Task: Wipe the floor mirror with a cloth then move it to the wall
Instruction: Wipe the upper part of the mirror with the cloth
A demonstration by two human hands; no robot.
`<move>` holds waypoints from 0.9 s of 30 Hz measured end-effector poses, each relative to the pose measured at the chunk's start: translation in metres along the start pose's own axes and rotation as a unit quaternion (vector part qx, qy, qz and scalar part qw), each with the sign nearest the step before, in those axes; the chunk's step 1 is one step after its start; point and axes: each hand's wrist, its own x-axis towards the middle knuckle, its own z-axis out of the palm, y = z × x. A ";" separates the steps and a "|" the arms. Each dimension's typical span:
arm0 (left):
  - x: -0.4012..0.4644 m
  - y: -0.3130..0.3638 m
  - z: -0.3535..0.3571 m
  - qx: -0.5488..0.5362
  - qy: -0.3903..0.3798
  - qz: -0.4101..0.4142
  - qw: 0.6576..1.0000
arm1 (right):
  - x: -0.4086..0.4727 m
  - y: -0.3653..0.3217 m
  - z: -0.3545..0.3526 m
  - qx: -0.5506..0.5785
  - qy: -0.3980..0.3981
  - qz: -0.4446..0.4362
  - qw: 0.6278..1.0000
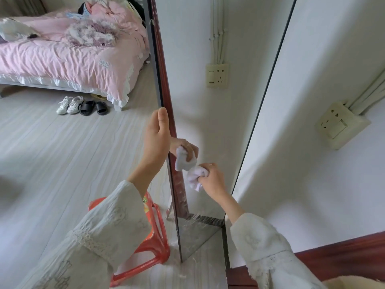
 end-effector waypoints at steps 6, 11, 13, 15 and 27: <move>-0.036 -0.023 -0.007 0.043 0.052 -0.105 0.992 | -0.026 0.018 -0.045 0.327 -0.067 0.194 0.923; -0.078 -0.034 0.010 0.062 0.081 -0.164 0.981 | -0.043 0.019 -0.062 0.377 -0.055 0.208 0.901; -0.087 -0.039 0.018 0.059 -0.005 -0.182 0.982 | -0.046 0.015 -0.065 0.372 -0.048 0.204 0.905; -0.092 -0.044 0.024 0.060 -0.143 -0.202 0.967 | -0.048 0.010 -0.067 0.360 -0.046 0.197 0.911; -0.084 -0.040 0.016 0.114 -0.408 -0.138 0.895 | -0.049 0.007 -0.092 0.282 -0.170 0.187 0.925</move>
